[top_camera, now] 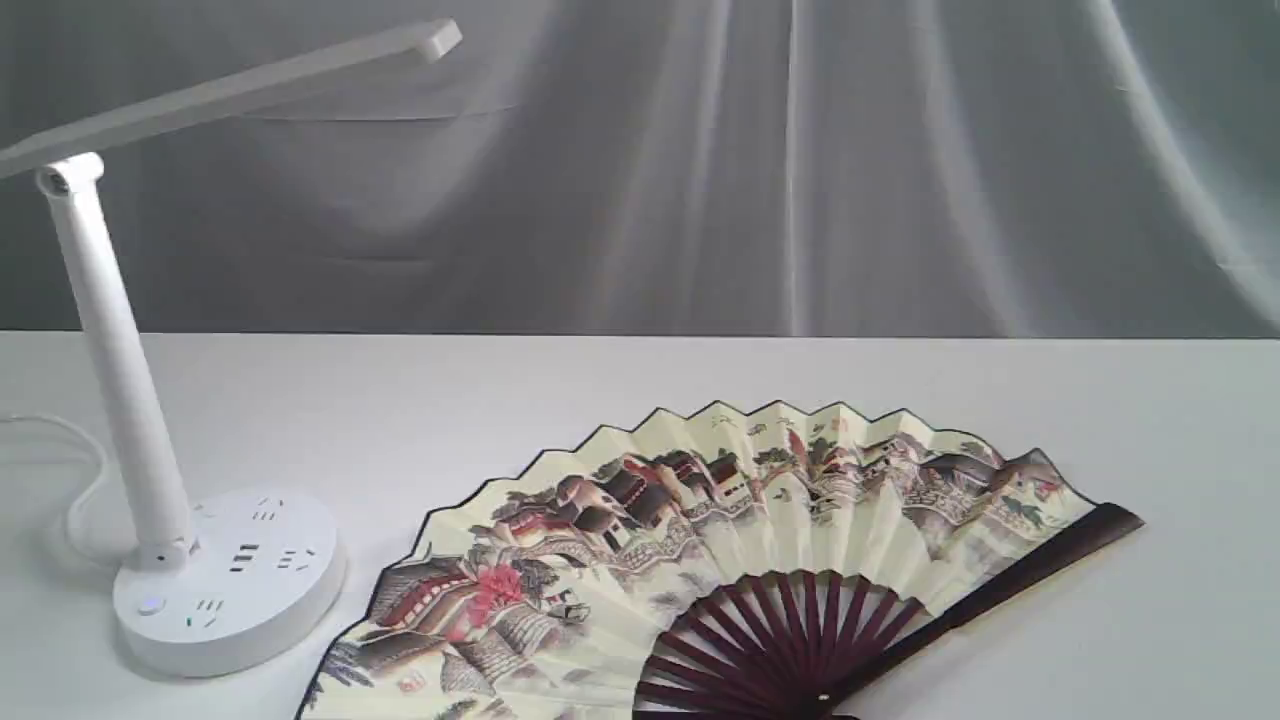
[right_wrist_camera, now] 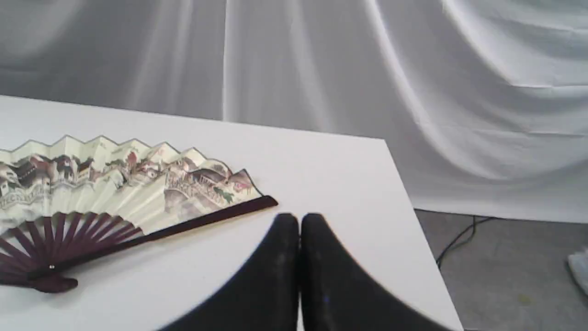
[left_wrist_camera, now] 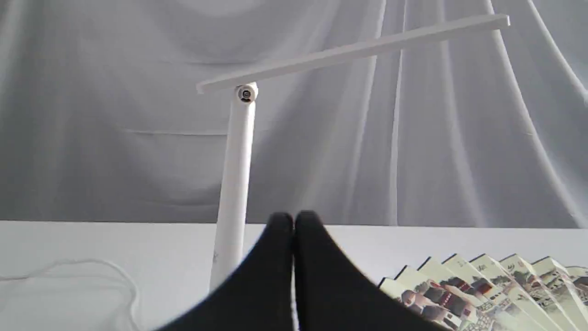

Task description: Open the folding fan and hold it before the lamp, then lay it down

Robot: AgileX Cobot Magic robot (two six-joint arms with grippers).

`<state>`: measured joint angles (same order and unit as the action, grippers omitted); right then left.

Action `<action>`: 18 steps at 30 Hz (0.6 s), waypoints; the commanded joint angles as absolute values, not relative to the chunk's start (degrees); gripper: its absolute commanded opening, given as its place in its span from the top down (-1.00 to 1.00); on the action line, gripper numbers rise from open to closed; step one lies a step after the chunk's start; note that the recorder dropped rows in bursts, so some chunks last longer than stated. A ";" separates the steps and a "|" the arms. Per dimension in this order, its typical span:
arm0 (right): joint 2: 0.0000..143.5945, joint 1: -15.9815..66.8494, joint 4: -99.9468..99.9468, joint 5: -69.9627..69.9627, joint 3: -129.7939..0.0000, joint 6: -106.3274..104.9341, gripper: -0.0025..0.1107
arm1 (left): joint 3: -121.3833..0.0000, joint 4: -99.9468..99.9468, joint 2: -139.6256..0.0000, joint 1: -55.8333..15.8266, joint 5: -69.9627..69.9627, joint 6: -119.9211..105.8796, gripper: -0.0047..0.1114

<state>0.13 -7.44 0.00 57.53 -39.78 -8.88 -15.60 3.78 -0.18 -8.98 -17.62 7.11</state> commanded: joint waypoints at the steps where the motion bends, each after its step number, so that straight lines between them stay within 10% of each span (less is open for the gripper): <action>1: 0.00 -7.38 0.57 51.29 -33.86 -8.98 0.96 | -11.43 3.61 0.00 -9.23 -10.11 7.51 0.92; 18: 0.00 -7.38 8.61 10.71 -9.71 -8.73 0.96 | -6.00 3.61 0.00 -9.23 -7.64 7.03 0.92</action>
<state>0.23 -7.44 7.88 14.43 -12.29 -8.88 -6.77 3.78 -0.18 -8.98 -8.10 7.11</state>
